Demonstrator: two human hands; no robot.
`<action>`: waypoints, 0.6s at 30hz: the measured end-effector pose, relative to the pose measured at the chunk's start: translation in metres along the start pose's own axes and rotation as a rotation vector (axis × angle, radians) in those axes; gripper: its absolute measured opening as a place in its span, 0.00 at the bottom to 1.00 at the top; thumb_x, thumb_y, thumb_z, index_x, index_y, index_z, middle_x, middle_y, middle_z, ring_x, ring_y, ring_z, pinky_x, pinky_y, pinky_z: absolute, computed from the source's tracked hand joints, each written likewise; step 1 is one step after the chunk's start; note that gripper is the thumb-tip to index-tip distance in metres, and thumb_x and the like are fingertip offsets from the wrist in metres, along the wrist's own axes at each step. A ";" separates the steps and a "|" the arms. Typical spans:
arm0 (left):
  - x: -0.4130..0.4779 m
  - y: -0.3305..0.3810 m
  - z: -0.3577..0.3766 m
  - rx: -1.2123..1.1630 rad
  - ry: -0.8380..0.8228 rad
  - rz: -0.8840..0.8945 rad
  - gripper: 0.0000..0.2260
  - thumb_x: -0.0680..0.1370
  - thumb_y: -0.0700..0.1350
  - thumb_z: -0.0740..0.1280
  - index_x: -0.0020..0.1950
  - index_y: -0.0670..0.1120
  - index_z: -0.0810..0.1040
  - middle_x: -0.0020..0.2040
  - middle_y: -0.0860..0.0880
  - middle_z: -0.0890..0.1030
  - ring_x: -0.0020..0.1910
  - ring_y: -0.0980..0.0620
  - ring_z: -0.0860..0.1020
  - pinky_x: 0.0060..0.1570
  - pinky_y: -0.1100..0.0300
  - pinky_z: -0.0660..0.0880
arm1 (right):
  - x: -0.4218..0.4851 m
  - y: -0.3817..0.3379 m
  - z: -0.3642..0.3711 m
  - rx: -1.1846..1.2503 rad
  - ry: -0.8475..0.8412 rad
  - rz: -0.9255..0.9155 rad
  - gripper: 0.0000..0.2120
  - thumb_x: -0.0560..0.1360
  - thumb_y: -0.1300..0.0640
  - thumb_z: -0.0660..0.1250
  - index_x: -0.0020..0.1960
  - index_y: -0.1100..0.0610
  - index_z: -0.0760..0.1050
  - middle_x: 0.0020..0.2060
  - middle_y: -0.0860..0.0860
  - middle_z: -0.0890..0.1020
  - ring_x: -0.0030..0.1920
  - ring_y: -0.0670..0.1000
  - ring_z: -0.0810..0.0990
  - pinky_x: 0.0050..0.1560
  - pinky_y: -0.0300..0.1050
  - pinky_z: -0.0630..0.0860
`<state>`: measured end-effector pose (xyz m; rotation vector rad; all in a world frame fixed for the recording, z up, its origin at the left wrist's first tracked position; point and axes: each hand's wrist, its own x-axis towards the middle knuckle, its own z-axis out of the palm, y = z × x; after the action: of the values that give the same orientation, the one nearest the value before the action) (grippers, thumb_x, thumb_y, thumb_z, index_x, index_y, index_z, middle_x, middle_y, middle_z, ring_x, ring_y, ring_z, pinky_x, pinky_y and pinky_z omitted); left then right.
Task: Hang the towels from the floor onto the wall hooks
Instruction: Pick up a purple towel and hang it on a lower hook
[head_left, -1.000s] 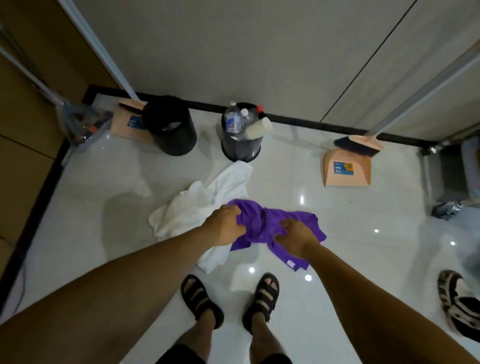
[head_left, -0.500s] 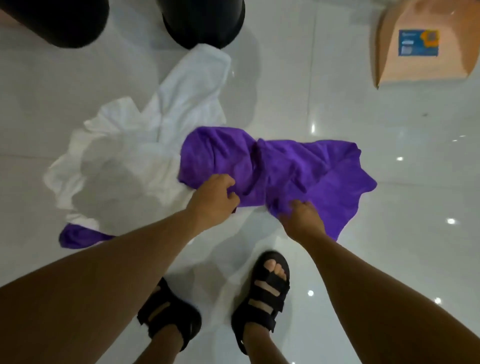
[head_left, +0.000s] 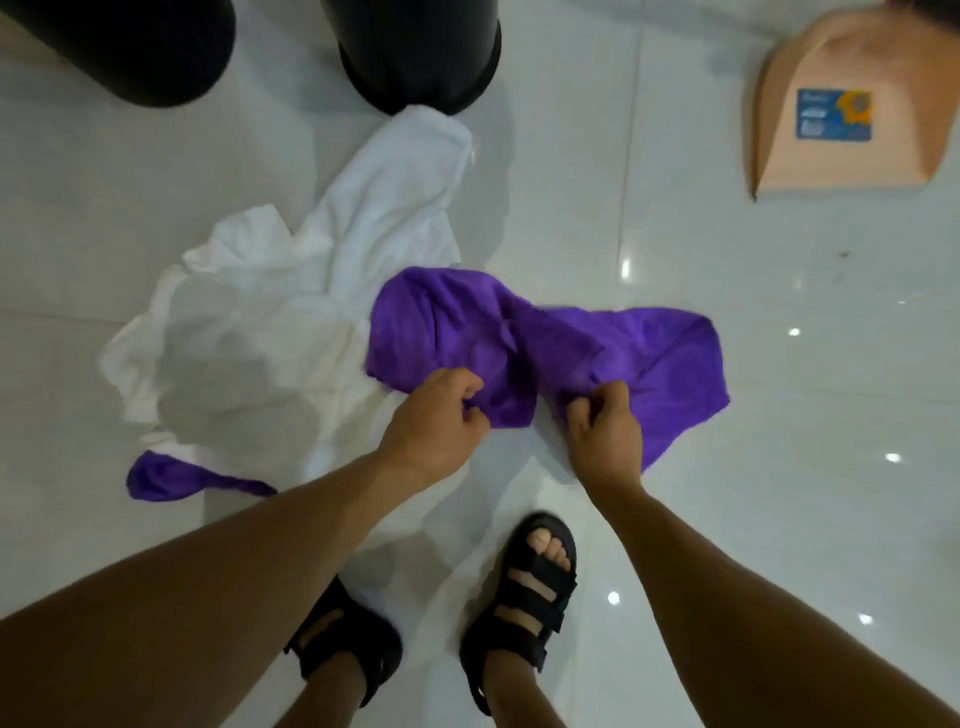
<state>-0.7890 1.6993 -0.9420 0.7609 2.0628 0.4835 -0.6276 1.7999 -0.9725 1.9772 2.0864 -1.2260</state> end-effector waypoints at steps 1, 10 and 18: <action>-0.011 0.015 -0.015 -0.014 -0.007 0.012 0.19 0.73 0.42 0.69 0.63 0.45 0.74 0.58 0.47 0.77 0.53 0.46 0.78 0.54 0.51 0.75 | -0.011 -0.025 -0.019 0.072 0.018 -0.034 0.06 0.79 0.54 0.60 0.47 0.55 0.64 0.33 0.51 0.76 0.37 0.60 0.77 0.38 0.48 0.69; -0.121 0.170 -0.242 0.021 -0.017 0.259 0.13 0.69 0.51 0.70 0.51 0.51 0.75 0.51 0.51 0.78 0.51 0.50 0.78 0.49 0.52 0.76 | -0.132 -0.297 -0.200 0.194 -0.437 -0.524 0.02 0.74 0.57 0.69 0.44 0.51 0.79 0.35 0.48 0.82 0.37 0.47 0.80 0.44 0.43 0.77; -0.257 0.198 -0.452 0.240 0.130 0.248 0.10 0.69 0.46 0.71 0.33 0.49 0.70 0.34 0.49 0.75 0.36 0.47 0.74 0.36 0.54 0.70 | -0.232 -0.496 -0.289 -0.726 -0.512 -0.833 0.14 0.66 0.47 0.75 0.47 0.50 0.77 0.42 0.49 0.78 0.46 0.53 0.78 0.41 0.42 0.69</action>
<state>-0.9835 1.6468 -0.4237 1.1647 2.1830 0.4345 -0.8635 1.8134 -0.3996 0.4413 2.5509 -0.6866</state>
